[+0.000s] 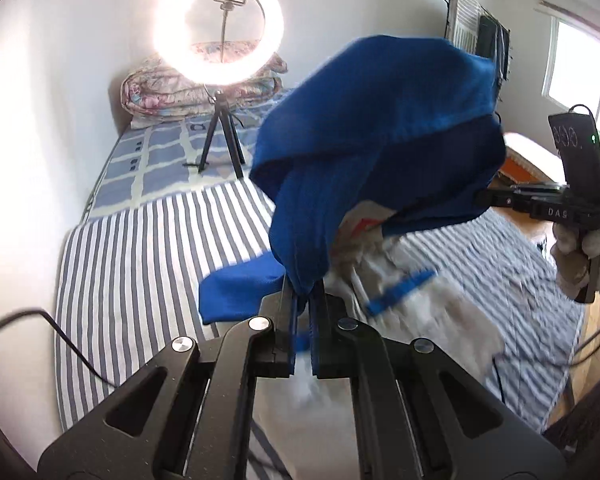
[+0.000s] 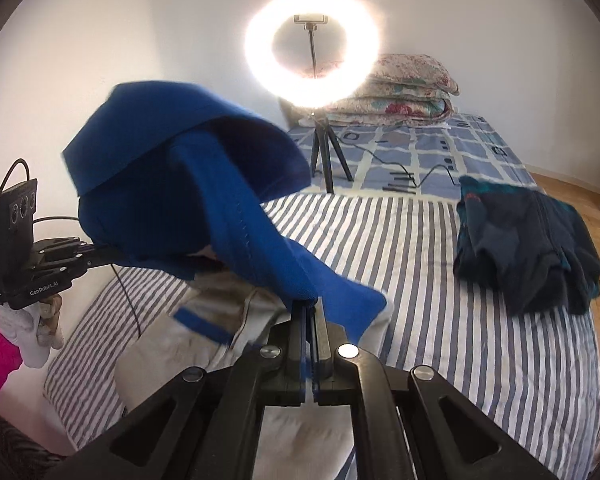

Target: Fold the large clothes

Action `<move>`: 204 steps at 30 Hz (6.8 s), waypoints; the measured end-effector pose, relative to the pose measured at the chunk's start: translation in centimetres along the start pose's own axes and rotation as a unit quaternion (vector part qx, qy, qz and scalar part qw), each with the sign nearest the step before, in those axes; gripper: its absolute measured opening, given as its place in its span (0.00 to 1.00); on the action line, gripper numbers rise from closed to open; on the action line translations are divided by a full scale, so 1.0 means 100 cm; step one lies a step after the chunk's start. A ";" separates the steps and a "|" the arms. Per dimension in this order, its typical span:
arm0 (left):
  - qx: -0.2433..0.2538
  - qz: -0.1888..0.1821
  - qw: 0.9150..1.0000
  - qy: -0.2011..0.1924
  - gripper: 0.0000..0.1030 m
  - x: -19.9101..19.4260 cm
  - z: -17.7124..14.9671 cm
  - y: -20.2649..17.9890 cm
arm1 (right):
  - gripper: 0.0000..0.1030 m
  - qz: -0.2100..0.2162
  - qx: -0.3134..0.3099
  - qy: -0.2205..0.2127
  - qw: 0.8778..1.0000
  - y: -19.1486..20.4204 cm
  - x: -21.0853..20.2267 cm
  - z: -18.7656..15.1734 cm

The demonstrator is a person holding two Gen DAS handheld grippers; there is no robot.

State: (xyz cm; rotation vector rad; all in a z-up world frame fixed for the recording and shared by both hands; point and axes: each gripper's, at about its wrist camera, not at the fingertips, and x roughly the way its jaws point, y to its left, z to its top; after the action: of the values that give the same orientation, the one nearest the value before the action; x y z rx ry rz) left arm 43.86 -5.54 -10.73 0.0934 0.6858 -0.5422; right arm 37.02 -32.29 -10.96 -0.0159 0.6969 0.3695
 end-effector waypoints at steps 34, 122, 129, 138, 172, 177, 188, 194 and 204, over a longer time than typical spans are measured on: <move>-0.051 -0.010 0.998 -0.038 0.37 -0.206 -0.073 -0.042 | 0.35 -0.046 -0.080 -0.066 0.994 0.091 -0.216 -0.061; -0.221 -0.105 0.955 0.170 0.00 -0.031 -0.137 0.003 | 0.40 0.062 0.101 0.153 0.981 0.007 -0.037 -0.130; -0.168 -0.060 0.979 0.101 0.00 -0.039 -0.068 0.004 | 0.40 0.032 0.058 0.080 0.995 0.002 -0.050 -0.081; -0.154 0.015 0.985 0.076 0.20 0.030 -0.022 0.038 | 0.36 0.006 0.008 0.049 0.999 0.017 0.031 -0.024; -0.123 0.012 0.982 0.145 0.20 0.048 -0.136 0.052 | 0.27 0.008 0.005 0.168 0.986 0.004 0.048 -0.101; -0.143 -0.003 0.979 0.149 0.21 0.053 -0.147 0.057 | 0.27 -0.014 -0.018 0.175 0.984 0.009 0.053 -0.112; -0.305 -0.089 0.944 0.087 0.64 0.004 -0.142 0.122 | 0.80 0.052 0.068 0.065 0.994 -0.039 -0.005 -0.094; -0.426 -0.168 0.884 0.092 0.65 0.022 -0.167 0.159 | 0.85 0.090 0.147 0.082 0.982 -0.077 0.012 -0.107; -0.461 -0.229 0.850 0.115 0.65 0.054 -0.194 0.169 | 0.85 0.174 0.238 0.121 0.948 -0.113 0.048 -0.131</move>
State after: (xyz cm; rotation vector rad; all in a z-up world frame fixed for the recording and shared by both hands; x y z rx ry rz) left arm 44.67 11.50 -30.67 -0.9486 1.1569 -0.6070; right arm 36.07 -43.02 -25.30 0.5340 1.0228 0.5345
